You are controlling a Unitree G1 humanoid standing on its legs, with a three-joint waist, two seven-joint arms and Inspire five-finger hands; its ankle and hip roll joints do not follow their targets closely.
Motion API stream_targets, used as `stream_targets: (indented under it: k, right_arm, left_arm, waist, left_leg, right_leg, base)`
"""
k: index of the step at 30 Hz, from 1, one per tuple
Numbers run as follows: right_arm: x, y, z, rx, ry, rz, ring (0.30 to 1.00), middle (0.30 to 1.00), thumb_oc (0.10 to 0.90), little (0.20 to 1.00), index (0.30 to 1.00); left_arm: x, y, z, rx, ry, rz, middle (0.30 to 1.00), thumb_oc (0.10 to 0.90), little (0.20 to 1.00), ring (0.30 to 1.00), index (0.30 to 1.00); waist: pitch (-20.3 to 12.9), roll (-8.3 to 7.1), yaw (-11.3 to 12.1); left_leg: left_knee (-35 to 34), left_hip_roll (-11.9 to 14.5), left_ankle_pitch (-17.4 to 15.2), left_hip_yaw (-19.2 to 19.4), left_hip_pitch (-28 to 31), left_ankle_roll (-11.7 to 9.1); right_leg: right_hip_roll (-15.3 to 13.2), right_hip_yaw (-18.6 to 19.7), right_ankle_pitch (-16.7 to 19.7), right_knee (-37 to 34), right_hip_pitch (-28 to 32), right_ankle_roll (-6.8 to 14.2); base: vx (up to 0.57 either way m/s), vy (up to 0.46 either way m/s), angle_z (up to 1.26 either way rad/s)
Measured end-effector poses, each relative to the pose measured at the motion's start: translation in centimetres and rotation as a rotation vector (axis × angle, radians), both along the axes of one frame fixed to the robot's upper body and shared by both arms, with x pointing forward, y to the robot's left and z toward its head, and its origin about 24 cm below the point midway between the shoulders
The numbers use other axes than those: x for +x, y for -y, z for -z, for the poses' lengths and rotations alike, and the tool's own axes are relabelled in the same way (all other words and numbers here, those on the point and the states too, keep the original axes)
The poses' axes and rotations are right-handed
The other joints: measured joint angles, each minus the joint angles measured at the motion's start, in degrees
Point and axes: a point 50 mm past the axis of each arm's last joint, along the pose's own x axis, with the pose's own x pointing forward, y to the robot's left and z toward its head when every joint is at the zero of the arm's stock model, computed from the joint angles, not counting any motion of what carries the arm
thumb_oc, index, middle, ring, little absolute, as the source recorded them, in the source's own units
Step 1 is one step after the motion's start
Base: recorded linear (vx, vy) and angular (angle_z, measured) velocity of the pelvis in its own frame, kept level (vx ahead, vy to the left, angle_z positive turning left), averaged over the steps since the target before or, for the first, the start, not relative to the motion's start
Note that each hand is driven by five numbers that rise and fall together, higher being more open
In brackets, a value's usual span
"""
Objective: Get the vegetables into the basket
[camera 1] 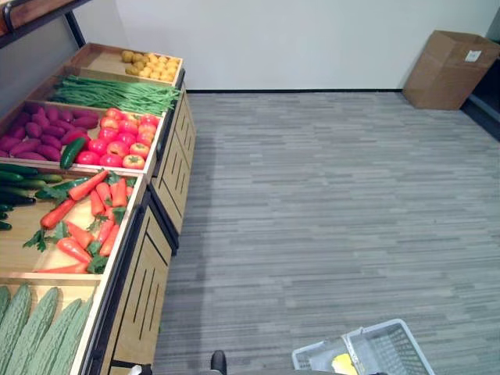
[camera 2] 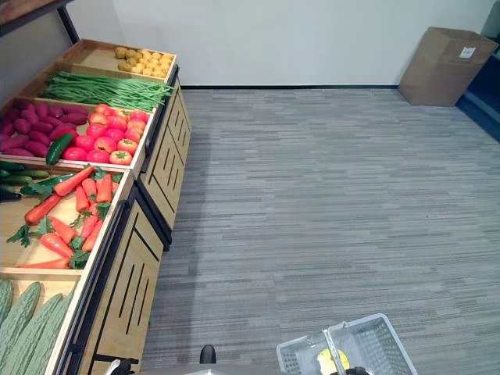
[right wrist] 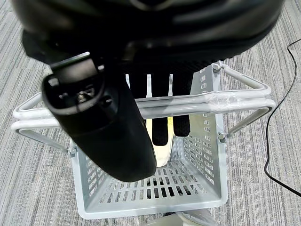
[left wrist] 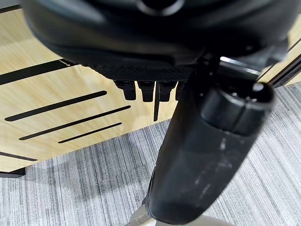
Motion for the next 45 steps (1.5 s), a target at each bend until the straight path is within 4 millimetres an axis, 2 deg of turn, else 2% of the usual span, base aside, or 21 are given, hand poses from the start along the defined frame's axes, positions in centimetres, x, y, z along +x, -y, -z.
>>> stream_targets:
  k: [6,9,10,11,14,18,19,20,21,22,24,25,26,27,29,33,35,37,40,42,45]
  right_arm:
    - [3.7,-0.3,-0.5,0.003,0.112,-0.022,0.3,0.3,0.4,0.3,0.3]
    - [3.3,-0.9,-0.3,0.022,0.115,0.013,0.3,0.3,0.4,0.3,0.3]
    - [3.4,-0.9,-0.3,0.024,0.114,0.005,0.3,0.3,0.4,0.3,0.3]
    - [3.4,-0.9,-0.3,0.019,0.111,0.011,0.3,0.3,0.4,0.3,0.3]
    - [3.6,-0.3,-0.5,0.0,0.115,0.026,0.3,0.3,0.4,0.3,0.3]
    - [1.7,-1.1,0.1,0.023,0.068,0.076,0.3,0.3,0.4,0.3,0.3]
    - [1.3,-1.1,0.2,0.025,0.05,0.082,0.3,0.3,0.4,0.3,0.3]
    - [1.6,0.2,-0.3,-0.014,0.054,0.035,0.3,0.3,0.4,0.3,0.3]
    - [1.2,1.4,-0.6,-0.048,0.049,0.001,0.3,0.3,0.4,0.3,0.3]
    - [0.0,1.9,-0.6,-0.061,0.008,0.017,0.3,0.3,0.4,0.3,0.3]
    - [-0.5,1.9,-0.6,-0.053,-0.011,0.021,0.3,0.3,0.4,0.3,0.3]
    - [-0.9,1.7,-0.5,-0.044,-0.02,0.037,0.3,0.3,0.4,0.3,0.3]
    - [-1.0,1.9,-0.5,-0.047,-0.026,0.04,0.3,0.3,0.4,0.3,0.3]
    - [-0.8,2.0,-0.6,-0.046,-0.012,0.067,0.3,0.3,0.4,0.3,0.3]
    - [-0.7,2.2,-0.6,-0.047,-0.008,0.072,0.3,0.3,0.4,0.3,0.3]
    - [0.6,1.9,-0.7,-0.035,0.043,0.07,0.3,0.3,0.4,0.3,0.3]
    - [0.5,1.5,-0.5,-0.02,0.044,0.077,0.3,0.3,0.4,0.3,0.3]
    - [0.4,1.3,-0.4,-0.019,0.042,0.072,0.3,0.3,0.4,0.3,0.3]
    - [1.0,1.0,-0.4,-0.015,0.057,0.066,0.3,0.3,0.4,0.3,0.3]
    - [2.1,0.8,-0.5,-0.008,0.085,0.055,0.3,0.3,0.4,0.3,0.3]
    - [3.0,-0.3,-0.3,0.022,0.108,0.056,0.3,0.3,0.4,0.3,0.3]
  left_arm:
    - [3.6,0.0,-0.8,0.019,0.101,0.023,1.0,0.9,1.0,1.0,1.0]
    - [4.7,-0.5,-1.2,0.04,0.138,0.029,1.0,0.9,1.0,1.0,1.0]
    - [5.4,-0.6,-1.4,0.046,0.146,0.027,1.0,0.9,1.0,1.0,1.0]
    - [5.1,0.0,-1.1,0.033,0.132,0.023,1.0,0.9,1.0,1.0,1.0]
    - [5.2,1.1,-0.9,0.006,0.136,0.022,1.0,0.9,1.0,1.0,1.0]
    - [4.4,0.6,-0.8,0.015,0.122,0.012,1.0,0.9,1.0,1.0,1.0]
    - [5.0,1.0,-0.8,0.005,0.132,0.016,1.0,0.9,1.0,1.0,1.0]
    - [3.5,1.8,-0.1,-0.025,0.087,-0.035,1.0,0.9,1.0,1.0,1.0]
    - [2.6,2.5,0.2,-0.043,0.071,-0.044,1.0,0.9,1.0,1.0,1.0]
    - [3.8,3.0,0.0,-0.056,0.12,-0.02,1.0,0.9,1.0,1.0,1.0]
    - [3.9,2.9,-0.1,-0.058,0.131,-0.023,1.0,0.9,1.0,1.0,1.0]
    - [3.3,2.6,0.0,-0.053,0.116,-0.035,1.0,0.9,1.0,1.0,1.0]
    - [3.4,2.7,0.1,-0.057,0.11,-0.042,1.0,0.9,1.0,1.0,1.0]
    - [2.7,2.7,0.2,-0.066,0.095,-0.077,1.0,0.9,1.0,1.0,1.0]
    - [1.9,2.4,0.4,-0.068,0.086,-0.123,1.0,0.9,1.0,1.0,1.0]
    - [0.5,1.7,0.5,-0.063,0.059,-0.224,1.0,0.9,1.0,1.0,1.0]
    - [-0.3,1.3,0.5,-0.059,0.057,-0.284,1.0,0.9,1.0,1.0,1.0]
    - [0.2,0.6,0.2,-0.041,0.1,-0.315,1.0,0.9,1.0,1.0,1.0]
    - [0.3,0.5,0.2,-0.037,0.105,-0.317,1.0,0.9,1.0,1.0,1.0]
    - [0.8,0.7,0.1,-0.044,0.118,-0.298,1.0,0.9,1.0,1.0,1.0]
    - [0.4,0.7,0.2,-0.042,0.091,-0.28,1.0,0.9,1.0,1.0,1.0]
  waist:
    - [5.9,1.85,-0.2]
    - [5.7,0.48,-0.4]
    - [6.9,-1.42,-1.2]
    - [8.0,-0.29,-1.7]
    - [9.6,3.14,-3.2]
    - [8.5,1.31,-5.0]
    - [8.8,0.75,-5.2]
    - [8.0,2.12,-5.5]
    - [6.0,5.74,-6.8]
    - [4.8,6.88,-6.5]
    - [4.0,7.32,-6.9]
    - [3.1,6.32,-7.2]
    - [3.2,7.17,-7.5]
    - [3.7,6.52,-6.7]
    - [3.5,6.0,-6.2]
    - [3.5,5.95,-4.3]
    - [3.6,4.15,-2.9]
    - [4.2,2.33,-0.9]
    - [4.1,0.45,0.3]
    - [4.7,-0.28,1.6]
    - [5.3,-1.28,2.6]
  left_leg:
    - [0.0,1.3,-1.3,1.4,0.9,2.4]
    - [0.6,-0.1,-4.5,1.2,-1.0,2.2]
    - [6.9,-1.7,-4.9,1.3,-2.8,4.6]
    - [5.7,-2.1,-5.0,0.9,-0.5,4.3]
    - [4.8,0.3,-5.3,-0.1,-0.1,4.0]
    - [0.3,0.0,-6.1,-3.7,2.8,0.9]
    - [9.4,-1.0,-8.1,-4.2,1.1,-1.7]
    - [26.5,-0.4,-17.3,-3.6,0.4,-3.1]
    - [19.3,3.0,-20.3,-5.4,5.8,-2.2]
    - [11.9,4.5,-21.7,-8.1,8.2,0.6]
    - [9.2,5.9,-21.2,-9.0,8.7,0.5]
    - [8.1,7.0,-19.9,-9.5,9.1,-2.2]
    - [8.8,8.0,-19.1,-9.8,9.2,-3.6]
    - [13.2,8.4,-16.3,-9.6,8.2,-6.7]
    - [18.3,8.3,-14.2,-10.0,6.0,-9.4]
    - [25.8,9.7,-9.7,-8.7,3.9,-11.0]
    - [32.2,9.3,-5.7,-9.2,1.9,-12.1]
    - [42.2,8.8,0.8,-8.1,-2.5,-12.1]
    - [46.6,6.3,-4.5,-3.6,-9.6,-9.1]
    - [42.0,4.2,-5.5,-1.2,-14.0,-7.6]
    - [25.0,3.7,-3.6,1.1,-19.0,-6.0]
  right_leg:
    - [-2.1,-2.9,-3.8,29.2,-16.1,2.7]
    - [-4.1,-3.5,-2.7,18.9,-19.9,2.8]
    - [-6.4,-2.5,-1.3,12.4,-19.6,5.1]
    - [-6.7,-1.7,3.0,12.4,-18.9,5.3]
    - [-4.6,-0.4,6.6,2.4,-19.6,6.4]
    - [-6.7,-2.0,7.5,-2.8,-17.1,7.4]
    - [-6.9,-2.8,8.4,-2.4,-17.3,7.8]
    - [-5.1,-4.9,8.7,-0.9,-16.5,7.5]
    - [-2.2,-6.9,8.7,4.9,-17.9,5.5]
    - [-2.0,-6.9,6.1,15.1,-23.3,2.2]
    - [-2.3,-7.2,2.9,22.1,-27.0,1.3]
    - [-2.4,-9.2,0.7,21.6,-26.5,-1.1]
    - [-2.0,-11.4,0.0,21.5,-25.5,-2.8]
    - [-1.9,-12.8,-1.3,21.4,-23.3,-3.2]
    - [-1.9,-13.9,-1.5,19.7,-20.9,-3.2]
    - [1.2,-15.1,-2.3,13.7,-15.2,-5.0]
    - [2.0,-14.4,-4.3,11.9,-12.5,-6.3]
    - [1.9,-13.3,-2.8,9.5,-9.3,-7.9]
    - [2.3,-11.7,-2.6,4.0,-4.2,-8.2]
    - [2.3,-10.8,-1.8,2.5,-3.1,-7.5]
    - [4.5,-8.8,-2.0,-2.4,1.1,-7.0]
  base:
    - [0.08,0.057,-0.21]
    - [0.21,-0.025,0.16]
    - [0.28,-0.039,0.27]
    - [0.4,-0.063,0.13]
    - [0.34,-0.059,0.11]
    - [0.3,-0.084,0.54]
    - [0.46,-0.168,-0.07]
    - [0.48,-0.183,-0.3]
    - [0.71,-0.309,-0.13]
    - [0.56,-0.281,0.47]
    - [0.29,-0.167,0.54]
    - [0.25,-0.151,0.52]
    - [0.43,-0.288,0.7]
    - [0.43,-0.328,0.59]
    - [0.32,-0.259,0.36]
    - [0.33,-0.288,0.11]
    - [0.33,-0.283,-0.14]
    - [0.33,-0.159,-0.29]
    - [0.3,-0.076,-0.22]
    - [0.33,0.022,-0.43]
    - [0.45,0.105,-0.43]
